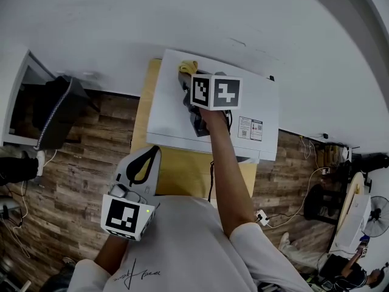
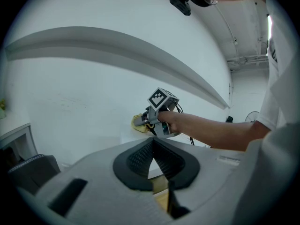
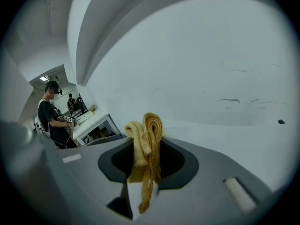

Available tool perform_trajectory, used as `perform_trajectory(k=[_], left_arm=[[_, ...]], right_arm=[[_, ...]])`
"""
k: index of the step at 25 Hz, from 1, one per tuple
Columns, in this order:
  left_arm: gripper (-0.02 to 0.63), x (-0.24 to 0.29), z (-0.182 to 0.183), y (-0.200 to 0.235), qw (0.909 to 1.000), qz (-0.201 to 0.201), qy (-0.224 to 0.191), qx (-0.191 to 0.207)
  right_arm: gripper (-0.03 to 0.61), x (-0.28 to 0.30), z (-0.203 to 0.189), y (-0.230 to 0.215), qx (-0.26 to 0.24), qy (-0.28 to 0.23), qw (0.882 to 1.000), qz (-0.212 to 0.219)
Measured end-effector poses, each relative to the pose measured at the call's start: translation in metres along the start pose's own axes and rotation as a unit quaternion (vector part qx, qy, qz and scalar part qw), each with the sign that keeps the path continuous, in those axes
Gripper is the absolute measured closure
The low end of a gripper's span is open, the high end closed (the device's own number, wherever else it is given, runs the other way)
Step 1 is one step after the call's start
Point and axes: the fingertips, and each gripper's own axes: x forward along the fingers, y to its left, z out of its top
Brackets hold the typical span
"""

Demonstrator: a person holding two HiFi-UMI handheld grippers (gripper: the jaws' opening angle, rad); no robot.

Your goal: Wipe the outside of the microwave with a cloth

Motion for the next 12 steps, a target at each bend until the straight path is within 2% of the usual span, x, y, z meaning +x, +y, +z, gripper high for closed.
perform_trajectory(k=[12], left_arm=[[0.623,0.001,0.001,0.008,0.9999,0.010,0.007,0.002]], right_arm=[[0.456,0.022,0.004,0.045,-0.022,0.007,0.999,0.048]])
